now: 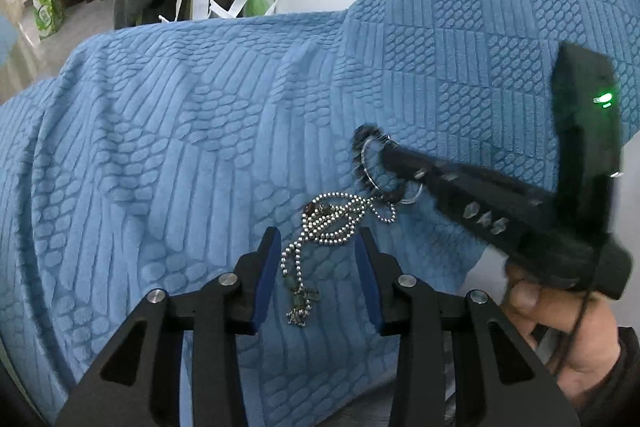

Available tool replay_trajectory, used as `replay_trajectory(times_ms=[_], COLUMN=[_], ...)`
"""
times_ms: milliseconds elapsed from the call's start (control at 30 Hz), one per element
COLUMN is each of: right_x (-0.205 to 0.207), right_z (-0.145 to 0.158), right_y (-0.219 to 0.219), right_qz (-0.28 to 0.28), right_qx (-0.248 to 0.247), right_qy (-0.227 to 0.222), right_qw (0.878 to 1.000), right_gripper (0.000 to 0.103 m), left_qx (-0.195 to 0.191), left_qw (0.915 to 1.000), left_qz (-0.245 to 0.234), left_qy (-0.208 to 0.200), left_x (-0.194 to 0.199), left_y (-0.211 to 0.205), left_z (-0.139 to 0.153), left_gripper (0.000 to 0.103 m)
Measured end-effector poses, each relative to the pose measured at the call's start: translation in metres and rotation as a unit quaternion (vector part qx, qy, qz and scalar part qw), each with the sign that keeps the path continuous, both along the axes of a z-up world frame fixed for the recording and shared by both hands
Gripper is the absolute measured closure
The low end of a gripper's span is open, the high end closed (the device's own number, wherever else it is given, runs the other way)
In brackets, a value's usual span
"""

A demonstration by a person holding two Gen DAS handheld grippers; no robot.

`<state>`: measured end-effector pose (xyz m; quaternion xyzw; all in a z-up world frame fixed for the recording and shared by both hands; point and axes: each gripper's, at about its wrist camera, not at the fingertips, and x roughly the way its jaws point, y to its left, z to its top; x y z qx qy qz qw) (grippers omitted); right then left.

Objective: Organize jewelry
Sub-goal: 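Grasp the silver bead chain with the left tool while the right tool grasps the black coil keyring, then carry the silver bead chain and black coil keyring over the open box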

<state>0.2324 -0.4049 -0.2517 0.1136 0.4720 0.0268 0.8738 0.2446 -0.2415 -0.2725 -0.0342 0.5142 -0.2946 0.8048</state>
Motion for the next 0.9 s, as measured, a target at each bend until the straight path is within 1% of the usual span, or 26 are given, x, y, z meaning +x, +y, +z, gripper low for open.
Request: replay_trajectory(times_ms=[167,367,500,567,633,700,733,767,833,900], right_x=[-0.006,-0.014,-0.015,-0.015,-0.014,-0.014,-0.014,-0.015,-0.017,-0.019], right_z=[0.008,0.014,0.015,0.016,0.017,0.018,0.018,0.019,0.019,0.021], right_y=[-0.016,-0.024,-0.025,-0.024,-0.022,-0.023,-0.023,-0.023,-0.023,-0.020], right_qz=[-0.035,-0.065,-0.068,-0.067,-0.064,-0.066,-0.067,-0.067,-0.065,-0.060], right_qx=[0.006,0.007,0.004,0.000,-0.010,-0.012,-0.013,-0.013,-0.012,-0.014], right_qy=[-0.018,-0.034,-0.036,-0.037,-0.038,-0.040,-0.041,-0.041,-0.040,-0.042], right_qw=[0.999,0.997,0.997,0.997,0.997,0.997,0.997,0.997,0.997,0.997], right_gripper=[0.096,0.096,0.096,0.096,0.096,0.096,0.096,0.096,0.096,0.096], left_qx=[0.032,0.042,0.066,0.078,0.096,0.087,0.082,0.083,0.089,0.081], left_qw=[0.9991,0.9979,0.9959,0.9941,0.9921,0.9937,0.9946,0.9947,0.9939,0.9952], left_qz=[-0.022,-0.039,-0.042,-0.051,-0.046,-0.039,-0.037,-0.034,-0.033,-0.022], left_qy=[-0.016,-0.029,-0.047,-0.055,-0.066,-0.059,-0.053,-0.051,-0.057,-0.050], left_x=[0.001,0.001,-0.004,-0.011,-0.018,-0.020,-0.020,-0.021,-0.025,-0.028], left_y=[-0.015,-0.027,-0.037,-0.041,-0.043,-0.041,-0.040,-0.040,-0.040,-0.036], left_z=[-0.004,-0.008,-0.010,-0.009,-0.010,-0.010,-0.010,-0.010,-0.009,-0.008], left_gripper=[0.064,0.064,0.064,0.066,0.079,0.094,0.096,0.096,0.101,0.101])
